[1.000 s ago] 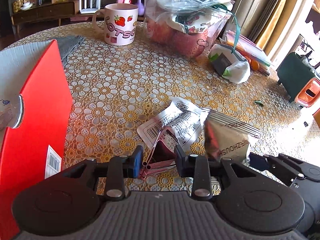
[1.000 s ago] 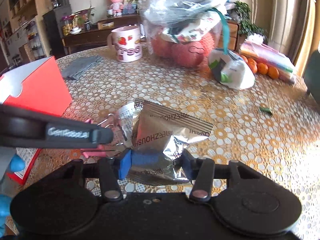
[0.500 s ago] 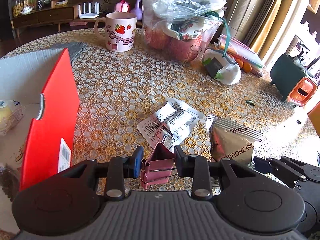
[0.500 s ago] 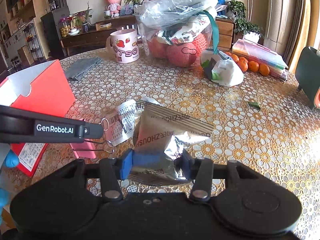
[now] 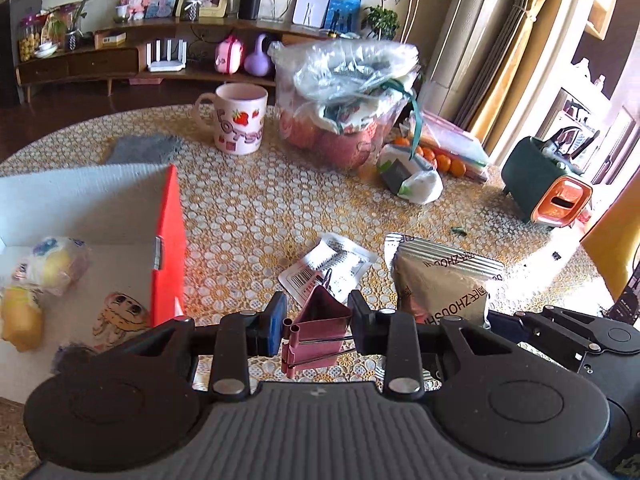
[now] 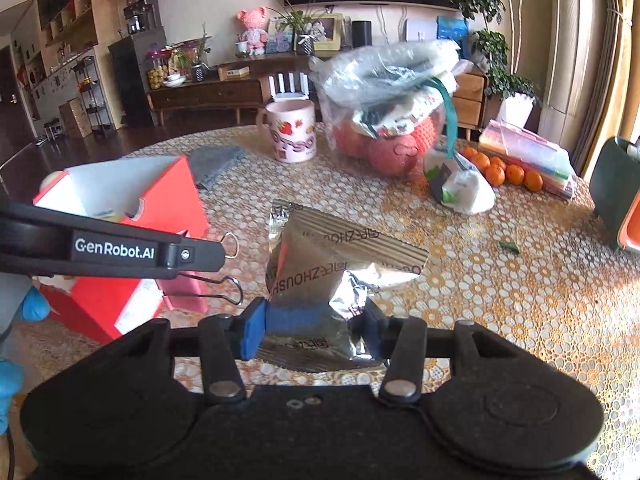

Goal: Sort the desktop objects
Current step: 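Carry pink clip with left tool into red box while right carries foil packet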

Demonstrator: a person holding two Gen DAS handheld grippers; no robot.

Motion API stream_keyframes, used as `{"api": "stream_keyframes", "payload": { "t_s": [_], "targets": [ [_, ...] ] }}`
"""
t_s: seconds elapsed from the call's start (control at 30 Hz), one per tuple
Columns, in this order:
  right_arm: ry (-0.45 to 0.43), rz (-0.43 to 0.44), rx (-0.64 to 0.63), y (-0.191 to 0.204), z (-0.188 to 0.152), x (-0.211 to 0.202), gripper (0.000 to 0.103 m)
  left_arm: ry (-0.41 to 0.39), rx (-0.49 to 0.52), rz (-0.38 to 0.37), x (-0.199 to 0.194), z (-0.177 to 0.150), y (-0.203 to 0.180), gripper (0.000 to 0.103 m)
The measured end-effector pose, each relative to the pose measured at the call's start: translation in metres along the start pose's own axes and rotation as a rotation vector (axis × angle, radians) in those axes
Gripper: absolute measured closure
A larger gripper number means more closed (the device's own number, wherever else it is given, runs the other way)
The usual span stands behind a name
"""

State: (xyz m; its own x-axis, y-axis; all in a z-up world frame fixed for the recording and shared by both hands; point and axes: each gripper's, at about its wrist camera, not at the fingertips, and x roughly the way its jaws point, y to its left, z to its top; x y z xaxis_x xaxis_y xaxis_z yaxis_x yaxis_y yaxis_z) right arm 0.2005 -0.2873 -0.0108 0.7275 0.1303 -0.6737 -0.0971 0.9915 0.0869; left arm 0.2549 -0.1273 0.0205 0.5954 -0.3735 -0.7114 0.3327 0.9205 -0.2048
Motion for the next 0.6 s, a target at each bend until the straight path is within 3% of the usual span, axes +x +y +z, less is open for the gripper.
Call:
{"api": "stream_keyframes", "payload": {
  "t_s": [0.3, 0.6],
  "targets": [
    [-0.039, 0.070, -0.085, 0.051, 0.024, -0.027, 0.055, -0.081, 0.008, 0.010, -0.060, 0.004, 0.039, 0.072],
    [-0.055, 0.125, -0.186, 0.110, 0.042, -0.030, 0.055, -0.120, -0.006, 0.072, -0.097, 0.002, 0.096, 0.072]
  ]
}}
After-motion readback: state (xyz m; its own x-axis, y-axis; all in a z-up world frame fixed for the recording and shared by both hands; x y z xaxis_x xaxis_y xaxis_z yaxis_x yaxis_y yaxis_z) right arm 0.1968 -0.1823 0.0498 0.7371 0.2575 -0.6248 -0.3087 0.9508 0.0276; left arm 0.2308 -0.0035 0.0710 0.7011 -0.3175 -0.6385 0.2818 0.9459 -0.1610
